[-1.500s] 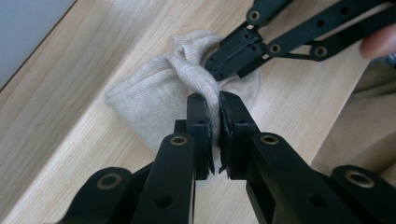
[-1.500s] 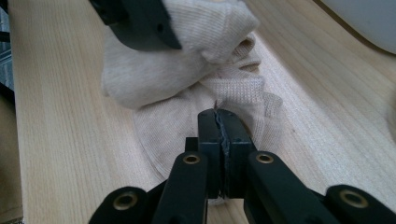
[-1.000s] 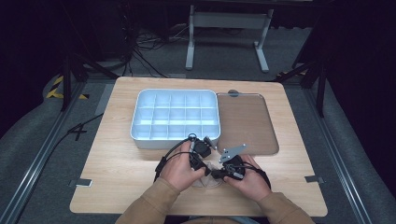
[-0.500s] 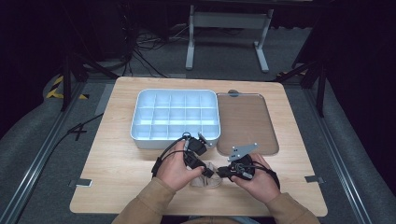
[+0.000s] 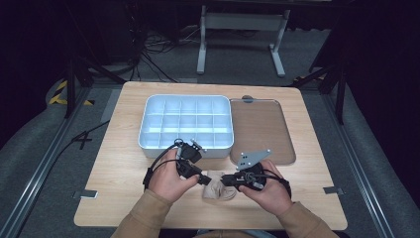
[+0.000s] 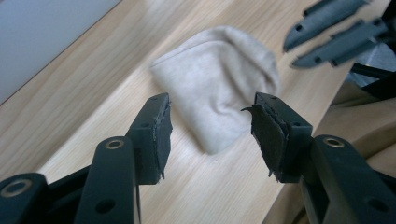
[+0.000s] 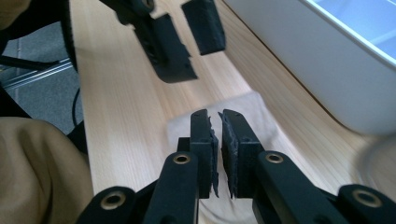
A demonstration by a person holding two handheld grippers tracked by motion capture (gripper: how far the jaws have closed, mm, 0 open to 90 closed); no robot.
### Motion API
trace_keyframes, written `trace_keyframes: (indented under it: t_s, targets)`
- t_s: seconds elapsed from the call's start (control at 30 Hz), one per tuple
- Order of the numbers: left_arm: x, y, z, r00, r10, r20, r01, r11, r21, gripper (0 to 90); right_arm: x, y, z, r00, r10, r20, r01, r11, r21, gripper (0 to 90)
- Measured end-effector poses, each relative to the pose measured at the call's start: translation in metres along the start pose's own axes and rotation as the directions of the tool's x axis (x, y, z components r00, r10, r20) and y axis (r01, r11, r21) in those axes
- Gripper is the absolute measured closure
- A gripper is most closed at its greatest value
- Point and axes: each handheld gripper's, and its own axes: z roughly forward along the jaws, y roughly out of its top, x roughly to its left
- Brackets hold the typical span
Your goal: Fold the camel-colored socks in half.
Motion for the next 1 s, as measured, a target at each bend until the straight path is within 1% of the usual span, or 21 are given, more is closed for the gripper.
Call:
trace_keyframes:
  t_s: [0.1,0.27,0.33,0.4,0.5,0.53,0.57,0.67,0.73,0.8,0.87,0.93,1.0]
  targets:
    - [0.002,-0.004,-0.003,0.9999,-0.014,-0.003,0.014,0.9999,-0.007,48.6,0.004,0.005,0.009,0.9998,-0.013,-0.016,0.013,1.0,0.01,83.5]
    - [0.005,-0.009,-0.005,0.9996,-0.026,-0.007,0.026,0.9995,-0.015,48.5,0.006,0.008,0.02,0.9992,-0.027,-0.03,0.027,0.999,0.024,83.7]
    - [0.005,-0.01,-0.005,0.9992,-0.034,-0.019,0.033,0.9992,-0.024,48.4,0.008,0.008,0.024,0.999,-0.03,-0.033,0.031,0.999,0.03,83.5]
    - [0.006,-0.01,-0.006,0.999,-0.031,-0.03,0.03,0.9991,-0.031,48.3,0.009,0.008,0.028,0.9988,-0.035,-0.035,0.037,0.999,0.035,83.4]
    - [0.005,-0.01,-0.006,0.9991,-0.034,-0.025,0.033,0.999,-0.031,48.2,0.01,0.008,0.036,0.9984,-0.038,-0.042,0.041,0.998,0.052,83.4]
    - [0.005,-0.01,-0.006,0.9989,-0.04,-0.023,0.039,0.9987,-0.031,48.3,0.01,0.007,0.037,0.9983,-0.042,-0.04,0.044,0.998,0.054,83.4]
    - [0.006,-0.01,-0.005,0.9991,-0.032,-0.026,0.031,0.999,-0.033,48.2,0.01,0.006,0.039,0.9982,-0.043,-0.041,0.045,0.997,0.059,83.3]
    - [0.007,-0.01,-0.006,0.9992,-0.032,-0.024,0.031,0.999,-0.033,48.1,0.009,0.004,0.04,0.9982,-0.049,-0.036,0.051,0.996,0.072,83.4]
    - [0.007,-0.009,-0.005,0.9992,-0.036,-0.019,0.035,0.9987,-0.039,47.9,0.008,0.004,0.039,0.9987,-0.038,-0.035,0.04,0.996,0.076,83.3]
    - [0.007,-0.008,-0.004,0.9992,-0.037,-0.015,0.036,0.9988,-0.033,47.9,0.006,0.003,0.037,0.9991,-0.028,-0.031,0.031,0.997,0.078,83.0]
    - [0.007,-0.007,-0.003,0.9995,-0.027,-0.013,0.027,0.9992,-0.03,48.0,0.005,0.001,0.036,0.9994,-0.025,-0.023,0.027,0.996,0.085,83.0]
    - [0.006,-0.006,-0.002,0.9993,-0.036,-0.006,0.036,0.999,-0.028,47.9,0.004,-0.001,0.034,0.9997,-0.022,-0.013,0.023,0.996,0.092,82.9]
    - [0.007,-0.005,-0.001,0.9996,-0.028,-0.005,0.028,0.9993,-0.024,48.0,0.002,-0.003,0.033,0.9998,-0.02,-0.003,0.02,0.995,0.093,82.8]
